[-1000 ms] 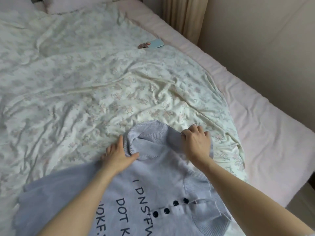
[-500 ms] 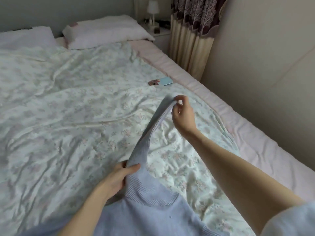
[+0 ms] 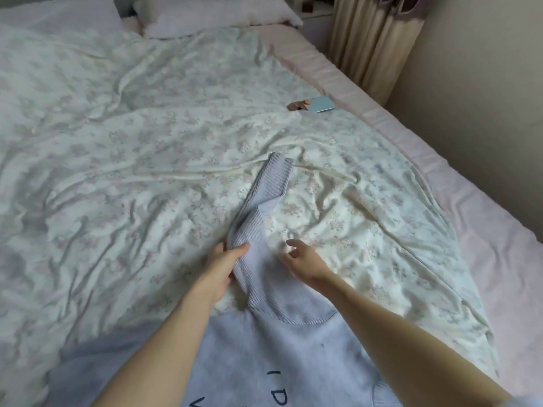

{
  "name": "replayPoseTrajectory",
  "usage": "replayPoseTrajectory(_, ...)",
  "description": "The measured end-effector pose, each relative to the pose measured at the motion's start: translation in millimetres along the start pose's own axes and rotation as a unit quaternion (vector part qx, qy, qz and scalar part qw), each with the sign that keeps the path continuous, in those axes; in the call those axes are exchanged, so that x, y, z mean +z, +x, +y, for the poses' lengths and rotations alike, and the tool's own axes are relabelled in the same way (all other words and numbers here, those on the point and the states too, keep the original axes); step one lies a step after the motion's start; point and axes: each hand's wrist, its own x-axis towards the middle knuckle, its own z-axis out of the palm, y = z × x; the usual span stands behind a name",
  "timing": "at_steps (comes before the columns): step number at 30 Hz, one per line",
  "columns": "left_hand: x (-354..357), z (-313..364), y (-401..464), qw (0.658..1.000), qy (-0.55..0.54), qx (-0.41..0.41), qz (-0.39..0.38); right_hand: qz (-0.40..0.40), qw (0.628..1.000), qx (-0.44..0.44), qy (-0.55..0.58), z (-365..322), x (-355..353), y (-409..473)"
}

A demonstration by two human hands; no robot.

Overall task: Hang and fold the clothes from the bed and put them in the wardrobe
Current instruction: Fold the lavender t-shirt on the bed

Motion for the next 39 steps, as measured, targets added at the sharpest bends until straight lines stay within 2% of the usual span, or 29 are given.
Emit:
replayPoseTrajectory(4,10,7,-15,0.996,-0.026,-0.051,-0.07,-0.022,0.993,0.032,-0.111,14,15,-8)
replayPoseTrajectory(8,19,36,-34,0.982,-0.099,-0.052,-0.154,-0.015,0.994,0.022,-0.103,21,14,-19)
replayPoseTrajectory(15,28,99,-58,0.987,-0.109,0.038,-0.108,-0.064,0.981,0.044,-0.179,17,-15,-38)
replayPoseTrajectory(17,25,118,-68,0.989,-0.104,0.056,-0.089,-0.052,0.989,0.039,-0.13,2,-22,-43)
replayPoseTrajectory(19,22,137,-79,0.989,-0.098,0.083,-0.079,-0.013,1.0,0.007,-0.022,-24,-32,-46)
replayPoseTrajectory(21,18,155,-90,0.986,-0.085,0.118,-0.077,0.017,0.994,0.004,0.108,-60,-46,-45)
replayPoseTrajectory(24,17,174,-115,0.981,-0.035,0.168,-0.086,-0.039,0.95,0.005,0.309,-114,-66,-41)
replayPoseTrajectory(26,14,181,-134,0.974,0.019,0.198,-0.108,-0.085,0.913,-0.004,0.399,-147,-79,-42)
replayPoseTrajectory(28,10,183,-150,0.966,0.073,0.219,-0.12,-0.102,0.898,-0.027,0.428,-175,-90,-50)
replayPoseTrajectory(30,8,185,-171,0.96,0.115,0.227,-0.116,-0.083,0.882,-0.055,0.46,-199,-100,-62)
replayPoseTrajectory(32,8,183,-184,0.968,0.094,0.209,-0.1,-0.06,0.882,-0.085,0.459,-213,-108,-75)
replayPoseTrajectory(34,5,177,-195,0.968,0.105,0.219,-0.069,-0.041,0.916,-0.118,0.382,-221,-110,-95)
replayPoseTrajectory(35,2,172,-200,0.957,0.14,0.248,-0.052,-0.021,0.934,-0.131,0.333,-222,-109,-108)
replayPoseTrajectory(37,-5,160,-215,0.911,0.238,0.336,-0.014,0.023,0.957,-0.129,0.26,-218,-98,-133)
replayPoseTrajectory(39,-10,149,-226,0.871,0.311,0.379,0.02,0.066,0.968,-0.078,0.228,-198,-80,-151)
